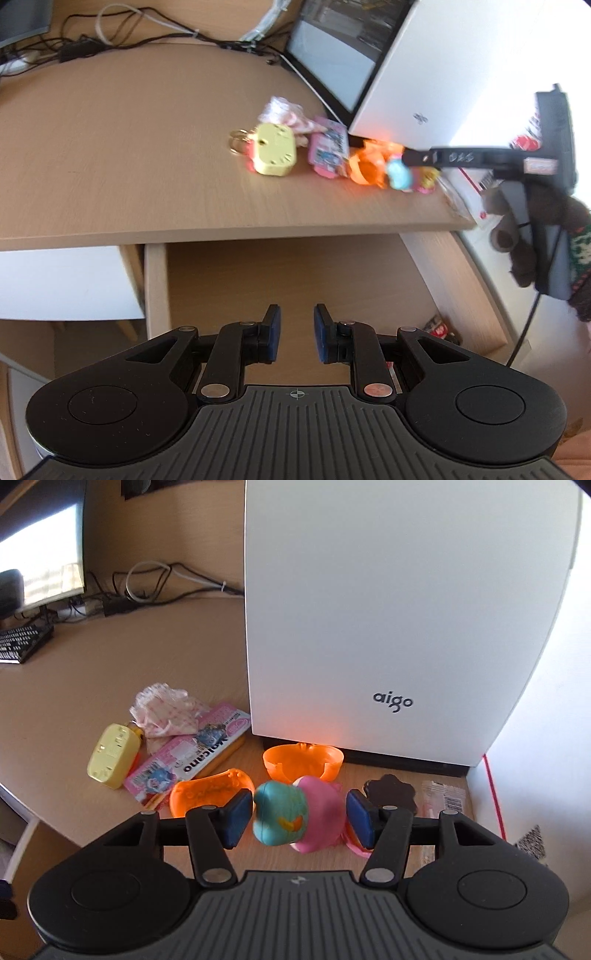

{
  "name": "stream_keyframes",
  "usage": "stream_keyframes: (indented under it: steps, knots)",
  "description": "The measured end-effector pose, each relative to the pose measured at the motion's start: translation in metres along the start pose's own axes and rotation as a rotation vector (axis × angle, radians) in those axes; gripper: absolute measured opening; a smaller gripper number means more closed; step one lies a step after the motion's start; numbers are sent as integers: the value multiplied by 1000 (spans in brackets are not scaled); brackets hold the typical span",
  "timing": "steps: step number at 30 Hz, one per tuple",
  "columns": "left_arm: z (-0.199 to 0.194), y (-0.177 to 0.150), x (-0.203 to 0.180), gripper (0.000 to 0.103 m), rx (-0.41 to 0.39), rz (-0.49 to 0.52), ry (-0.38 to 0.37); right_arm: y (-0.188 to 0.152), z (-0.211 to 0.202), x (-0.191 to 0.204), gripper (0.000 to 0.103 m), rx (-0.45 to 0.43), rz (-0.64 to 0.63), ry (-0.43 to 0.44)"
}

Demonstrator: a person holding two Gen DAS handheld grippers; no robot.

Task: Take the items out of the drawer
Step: 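Set the teal and pink toys on the desktop by the orange cups, open right tool, then grasp the red-and-black figurine in the drawer with the left tool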

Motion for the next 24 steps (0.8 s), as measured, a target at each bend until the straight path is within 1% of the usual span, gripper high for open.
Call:
stream_keyframes:
  steps: [5,9,16,20,24]
  knots:
    - [13,-5,-19,21,27,56,-33,-6,-45,-6,56,-45,25,16]
    - [21,-7,-35,21,41,93,-66,-18,-75,-15,57,-53,67,14]
    - [40,-10,-57,21,81,155,-101,-57,-108,-30,57,-9,115,-29]
    - [52,-10,-67,21,107,220,-106,-87,-126,-34,57,36,148,-41]
    - [73,-12,-75,21,161,296,-94,-116,-137,-30,57,77,138,-45]
Point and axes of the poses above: each gripper's, at about its wrist camera, not at the fingertips, and z roughly the way its jaws point, x to its left, y to its top, the point moved 10 cm from there along z, roughly the way its jaws point, and after that the axes turned 2 degrees about -y, right-handed, at the moved point
